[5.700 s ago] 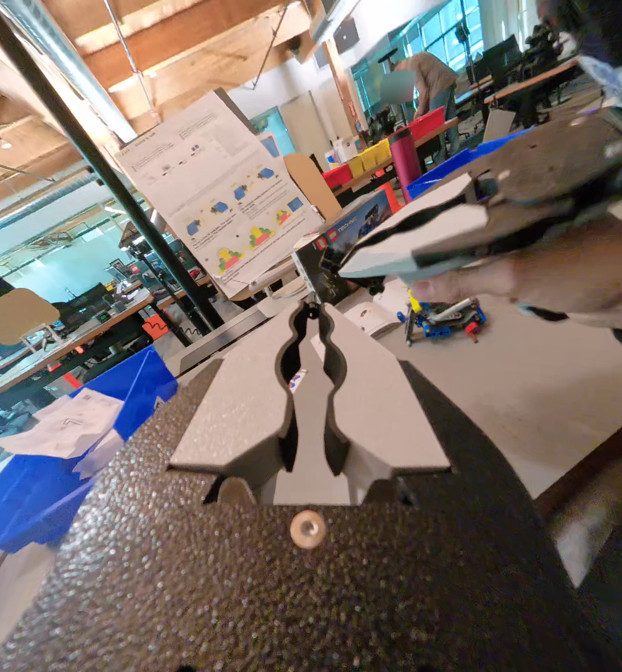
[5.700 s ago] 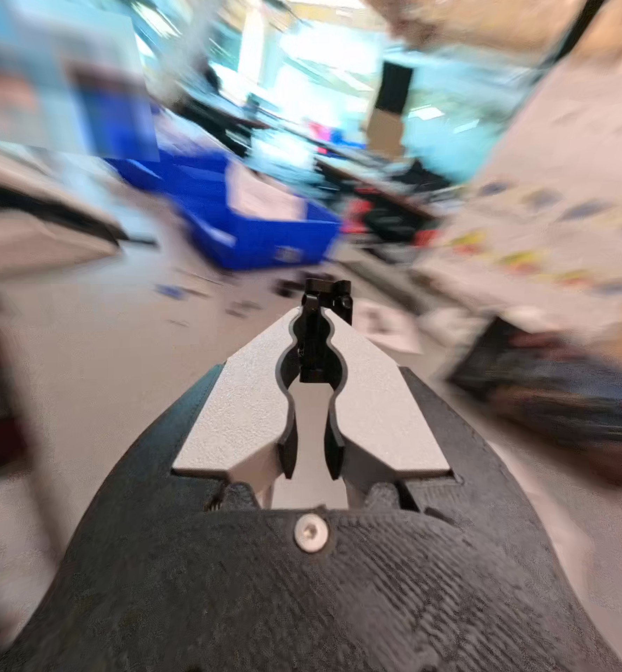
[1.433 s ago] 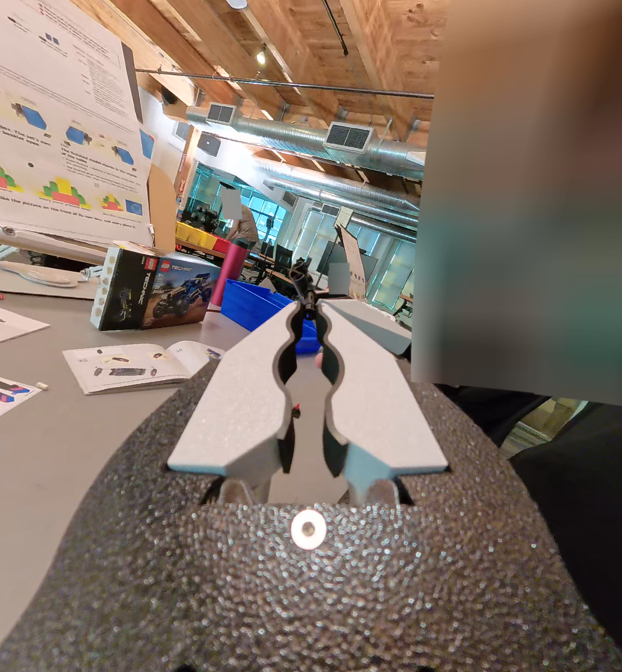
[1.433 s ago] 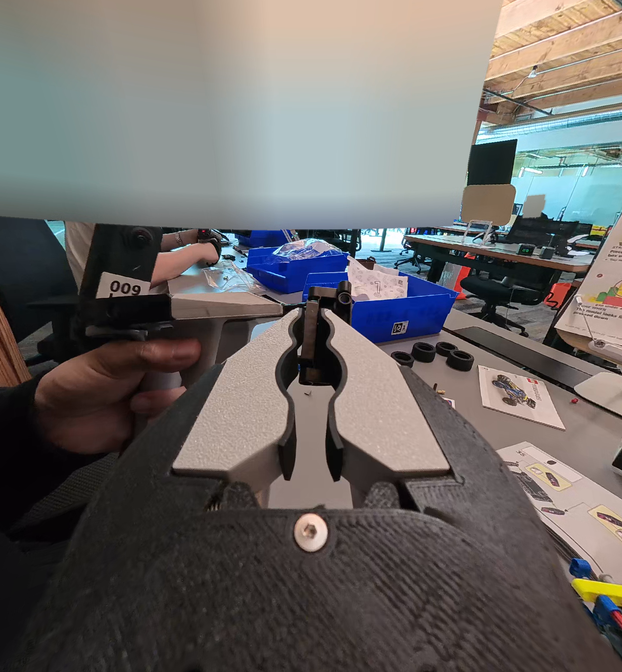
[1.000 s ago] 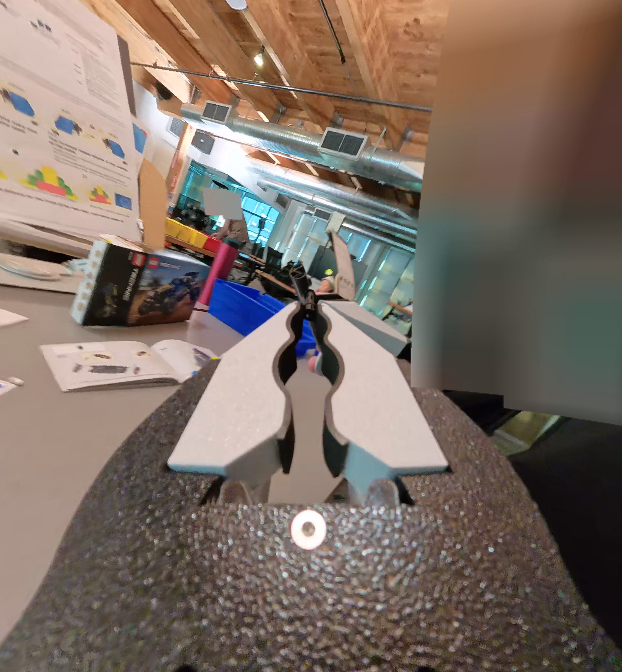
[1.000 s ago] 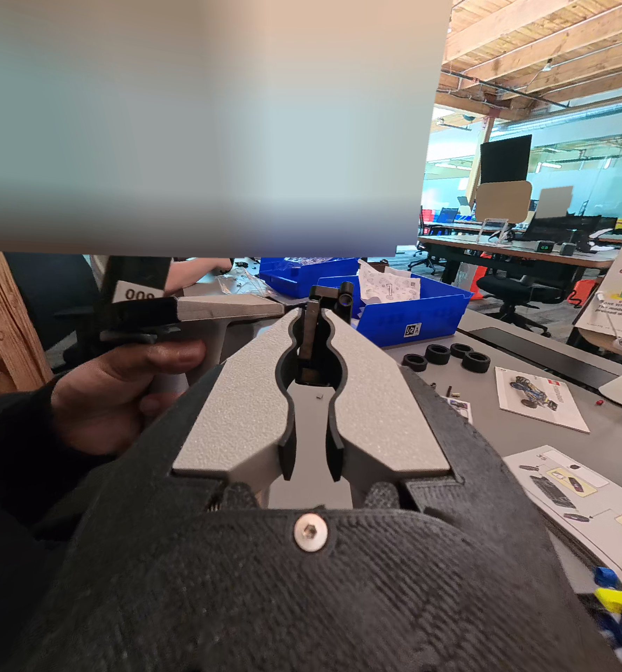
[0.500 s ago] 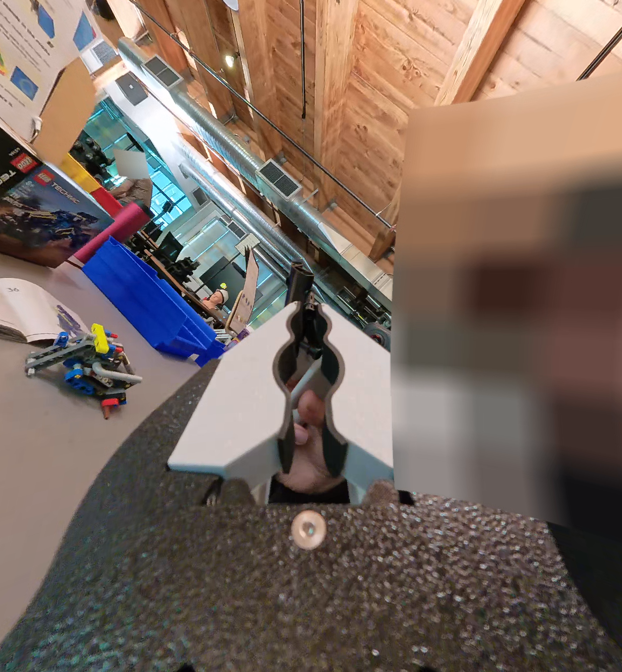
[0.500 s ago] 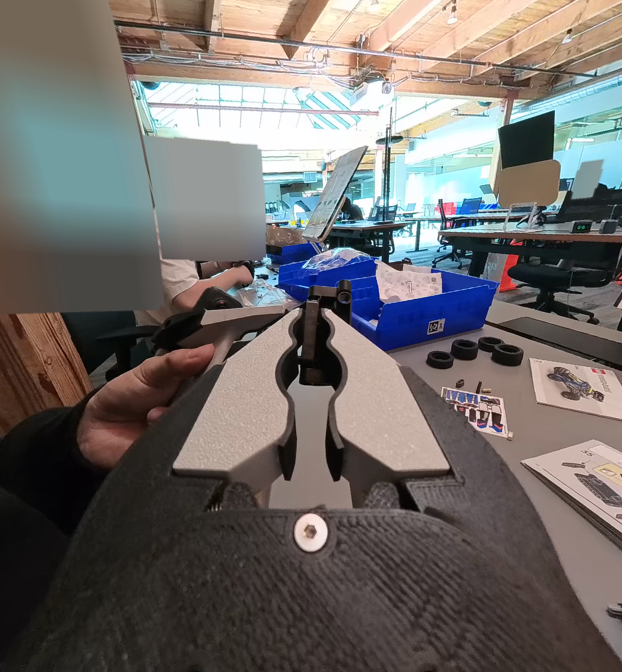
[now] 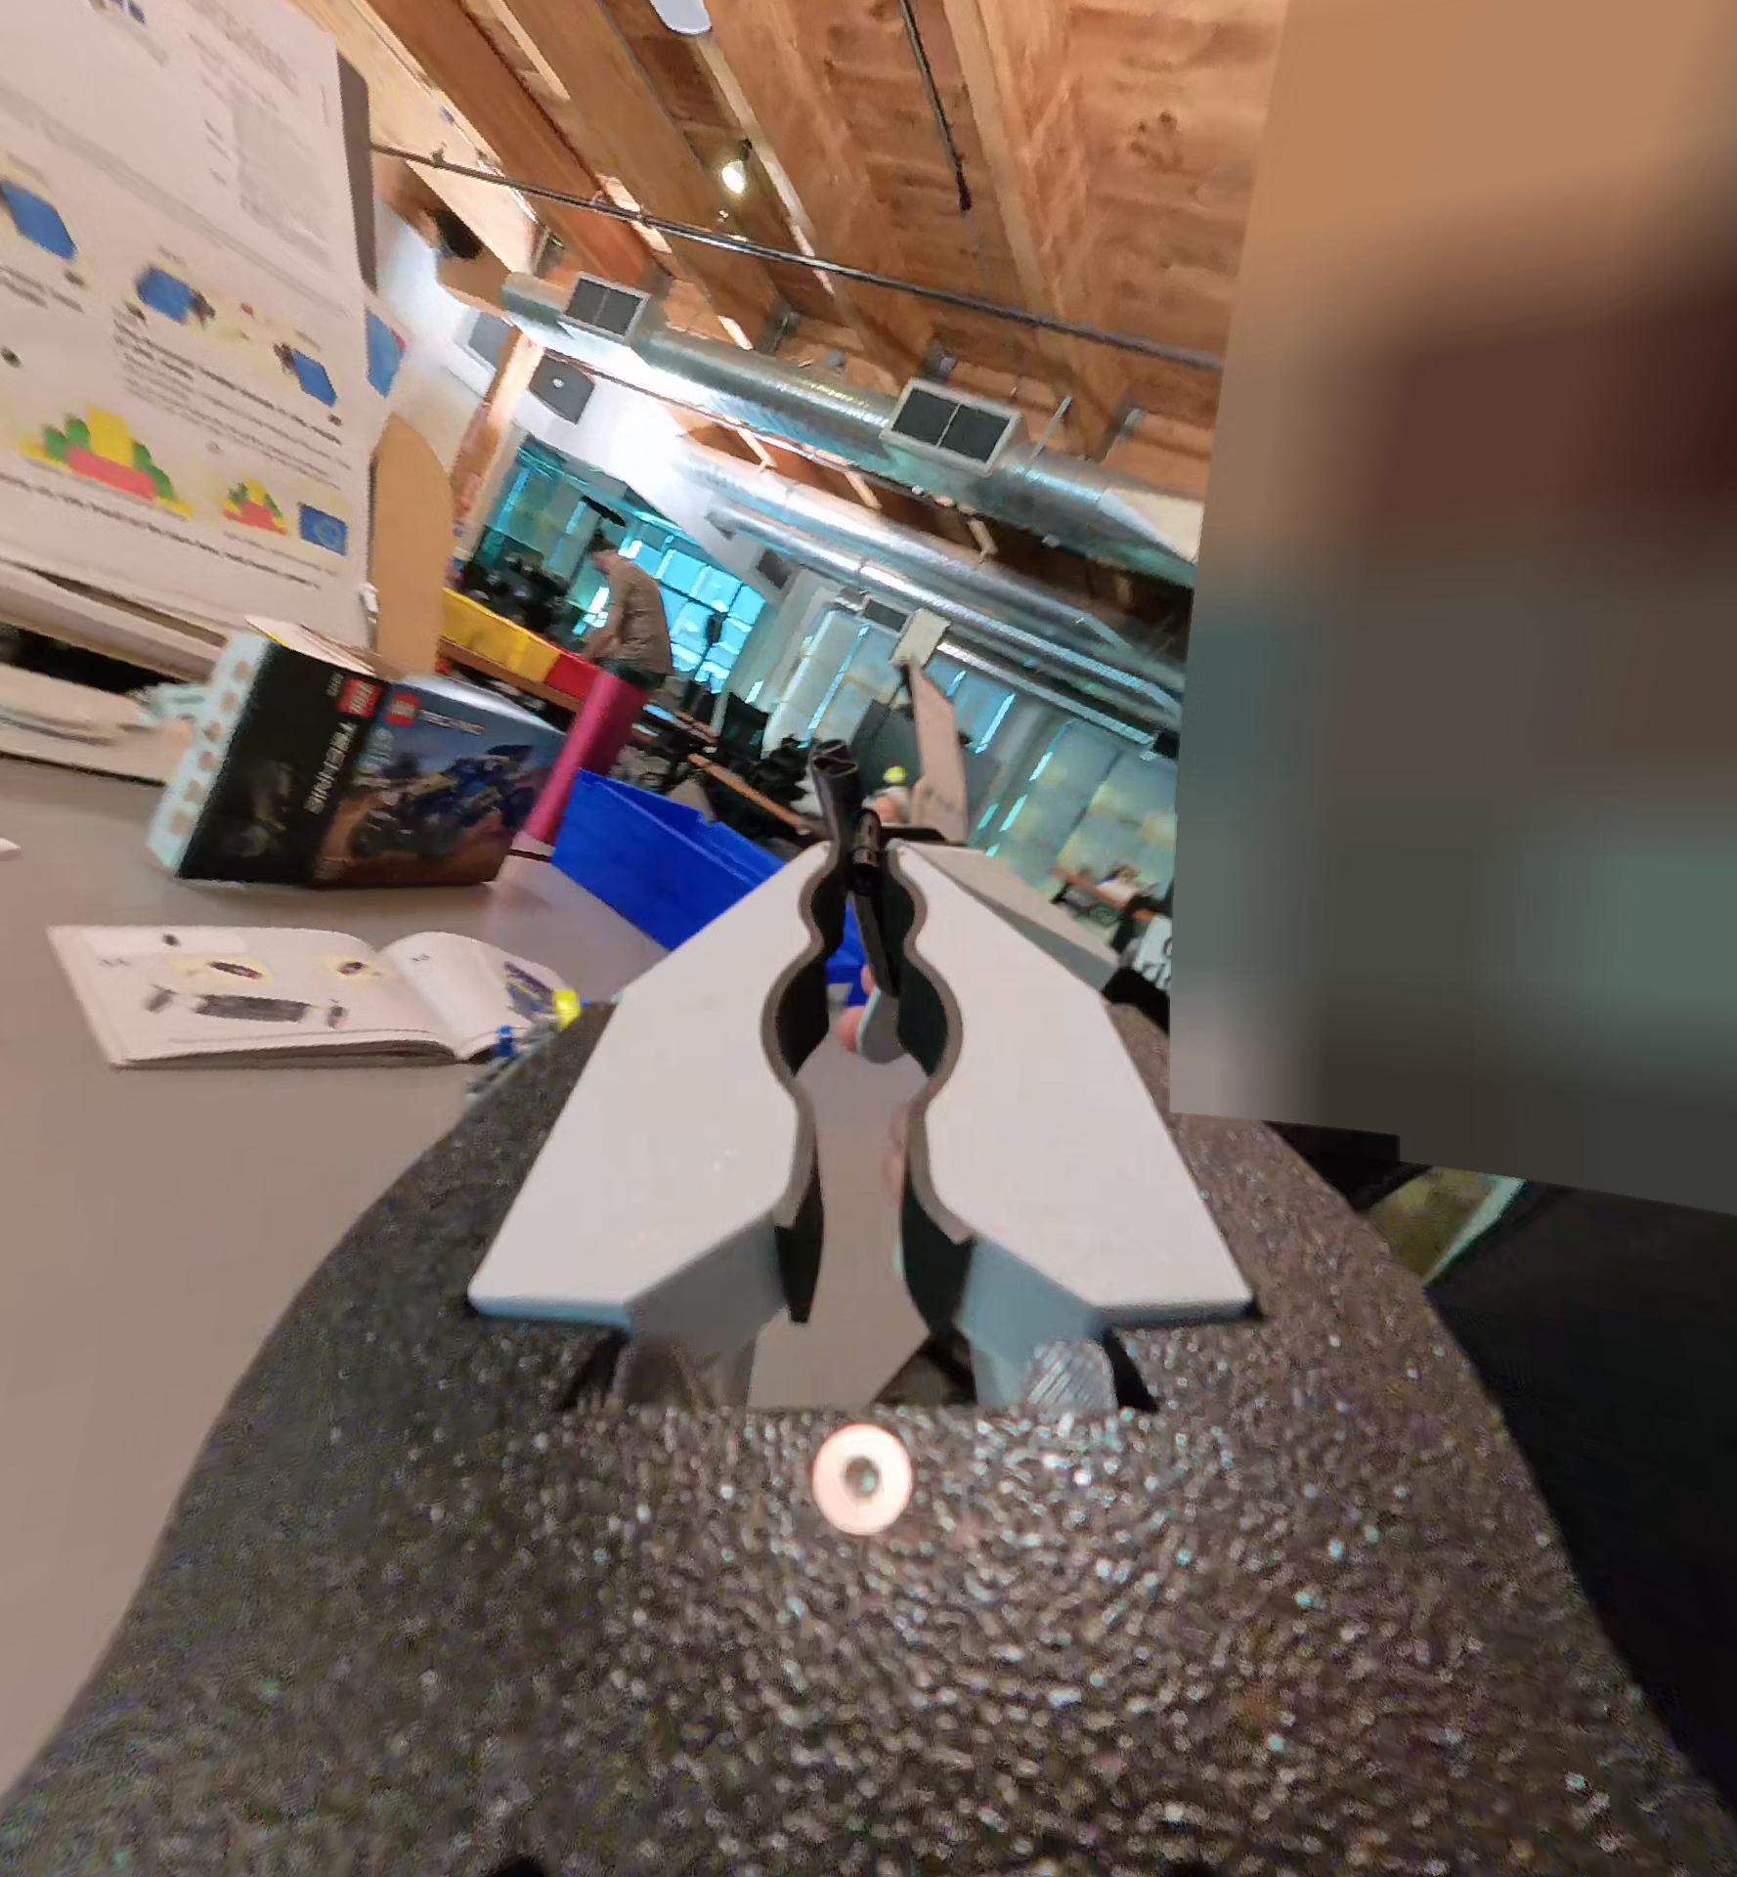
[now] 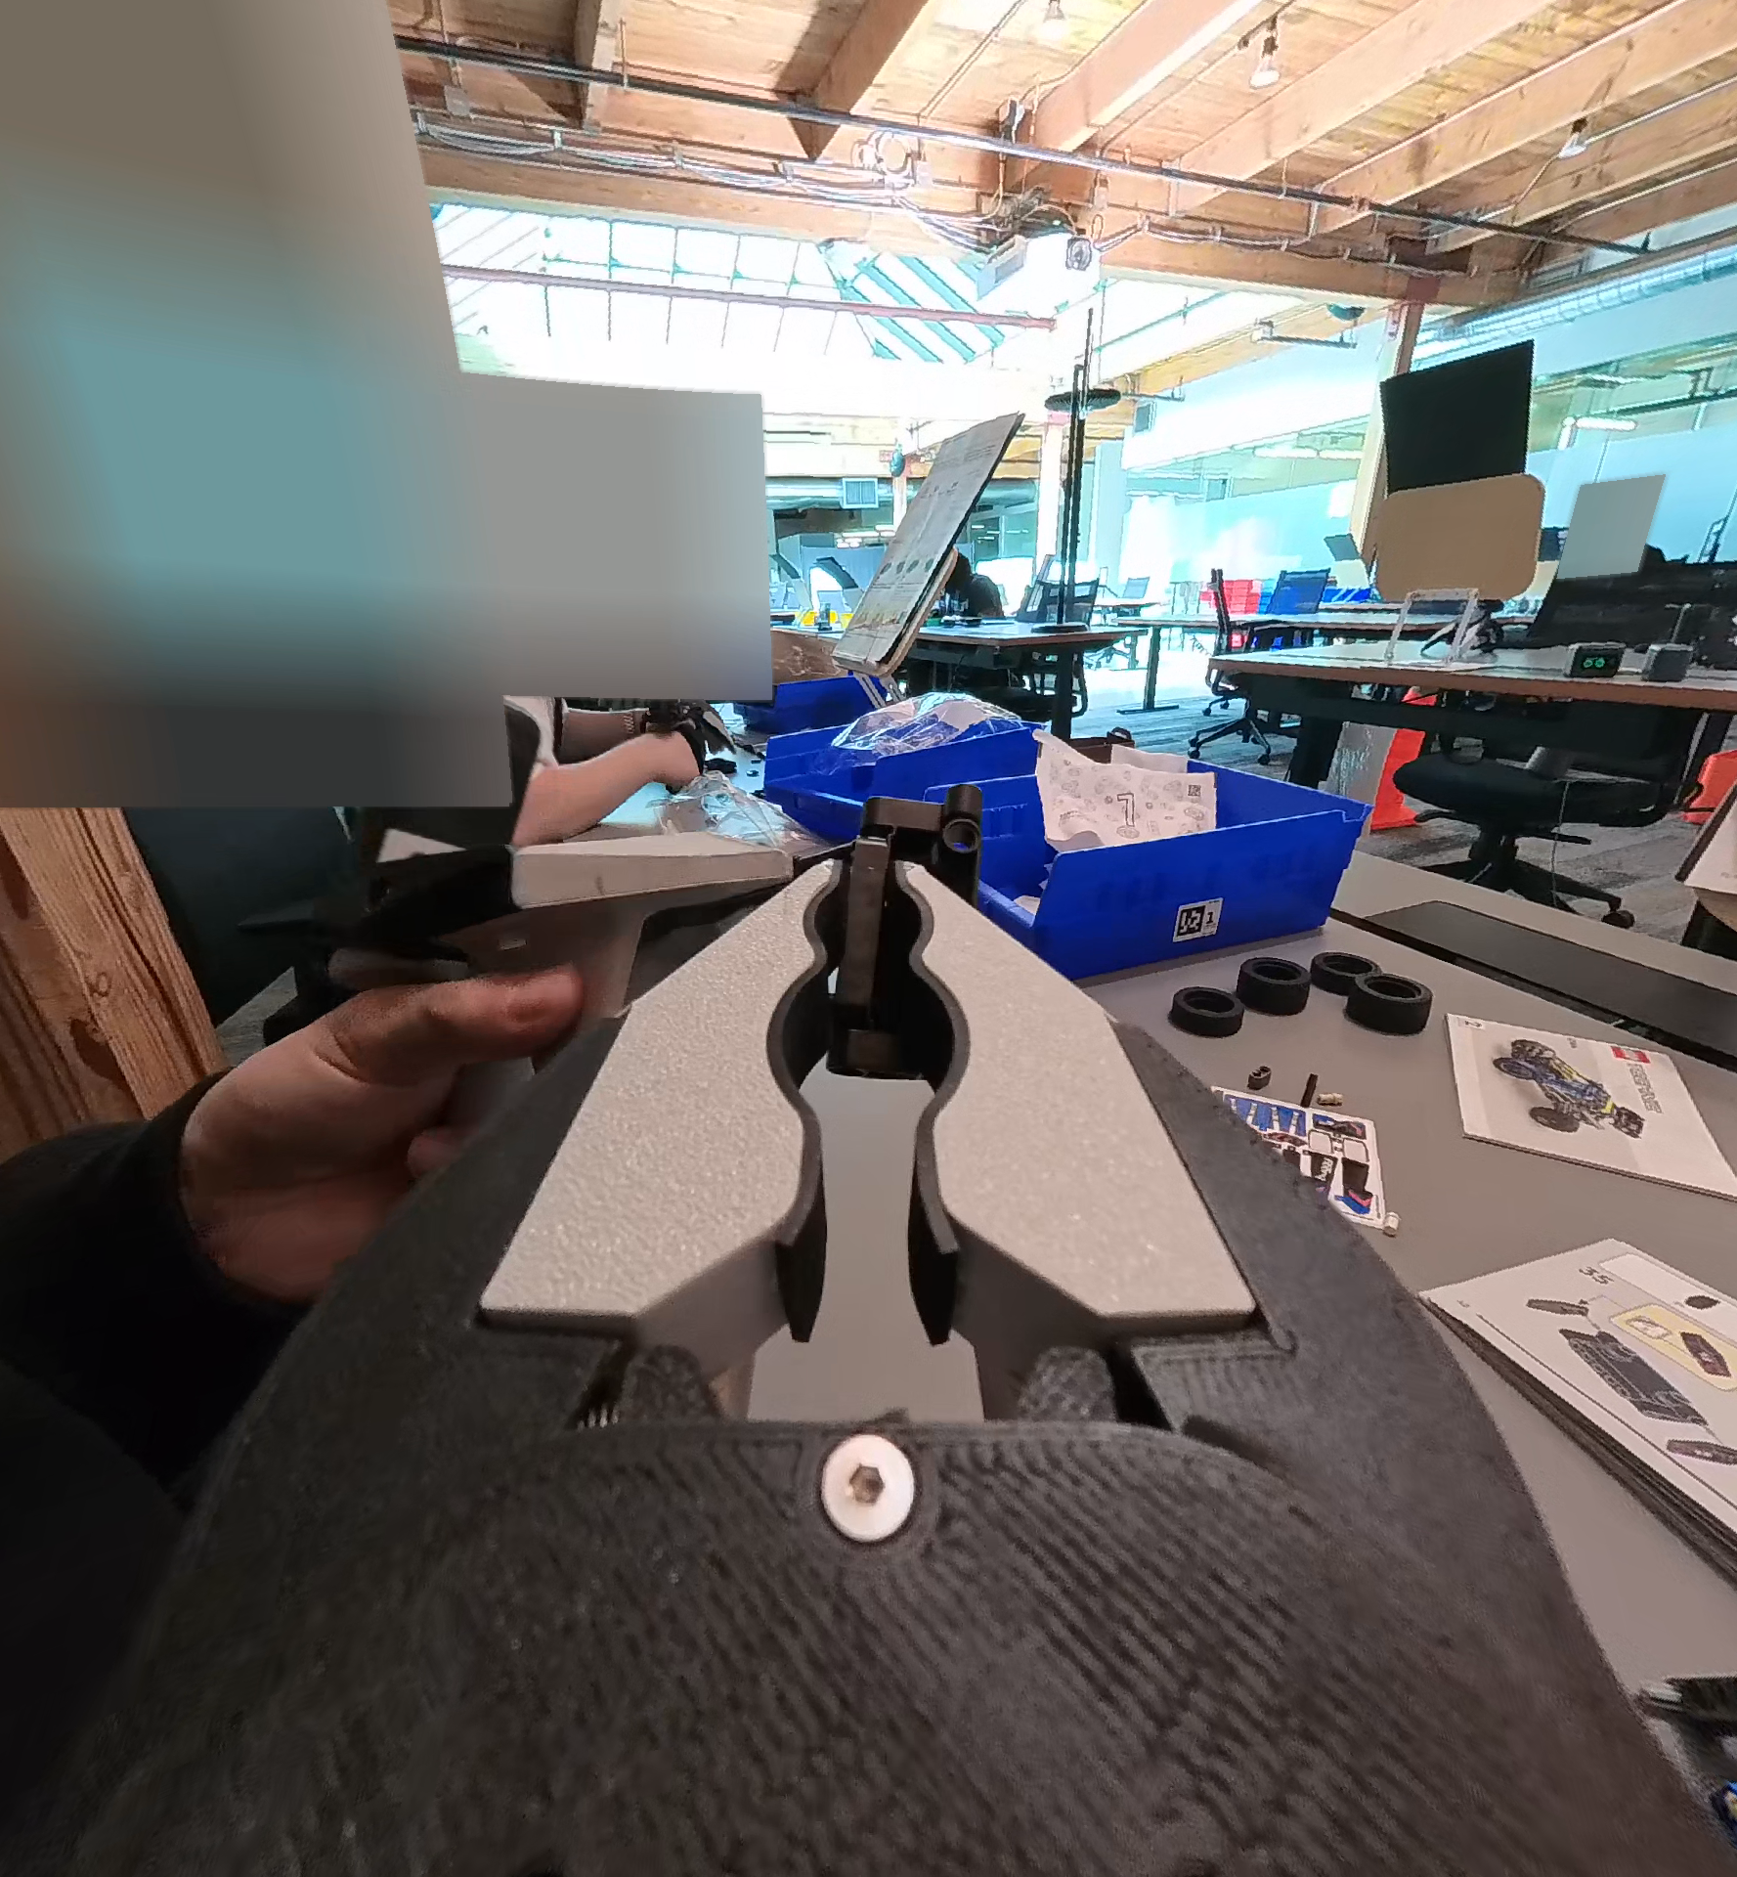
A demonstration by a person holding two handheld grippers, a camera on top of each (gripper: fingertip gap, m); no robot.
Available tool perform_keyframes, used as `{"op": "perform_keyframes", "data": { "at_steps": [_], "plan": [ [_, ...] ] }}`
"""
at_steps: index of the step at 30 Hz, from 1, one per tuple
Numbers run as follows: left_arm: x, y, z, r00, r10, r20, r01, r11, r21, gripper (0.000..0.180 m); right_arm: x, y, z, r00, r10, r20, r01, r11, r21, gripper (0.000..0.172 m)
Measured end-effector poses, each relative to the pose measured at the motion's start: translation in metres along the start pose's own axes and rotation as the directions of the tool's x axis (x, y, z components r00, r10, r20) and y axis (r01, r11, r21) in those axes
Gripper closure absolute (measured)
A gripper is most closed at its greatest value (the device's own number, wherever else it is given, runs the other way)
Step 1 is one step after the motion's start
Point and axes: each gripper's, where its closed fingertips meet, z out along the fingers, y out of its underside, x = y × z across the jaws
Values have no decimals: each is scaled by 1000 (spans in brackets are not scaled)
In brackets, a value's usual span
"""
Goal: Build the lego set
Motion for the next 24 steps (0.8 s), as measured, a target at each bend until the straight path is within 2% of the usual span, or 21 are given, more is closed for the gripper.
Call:
{"op": "perform_keyframes", "data": {
  "at_steps": [1,3,5,7,10,13,16,18,24],
  "plan": [
    [0,1,0,998,58,23,-58,998,-15,177,0,0,0,1000,-5,0,5,1000,-2,167],
    [-2,2,0,976,202,79,-198,978,-58,176,2,3,0,1000,-28,-7,28,999,-16,167],
    [-4,4,0,920,370,130,-356,927,-122,176,2,5,0,997,-78,-17,77,996,-37,167],
    [-7,6,0,821,545,167,-511,834,-210,177,3,9,0,989,-145,-26,143,987,-77,167],
    [-9,9,-1,628,759,170,-688,644,-334,177,5,13,0,966,-256,-42,249,960,-126,168],
    [-11,11,-1,483,863,149,-770,499,-397,176,5,16,-1,959,-282,-36,275,951,-142,168],
    [-15,13,-2,342,932,118,-818,357,-450,177,2,20,0,970,-242,-13,238,960,-151,168],
    [-16,14,-2,260,961,98,-834,274,-479,177,3,22,1,961,-275,-16,269,949,-161,168],
    [-14,13,-2,255,963,91,-849,268,-456,177,0,20,0,965,-263,18,263,956,-131,167]
  ]
}}
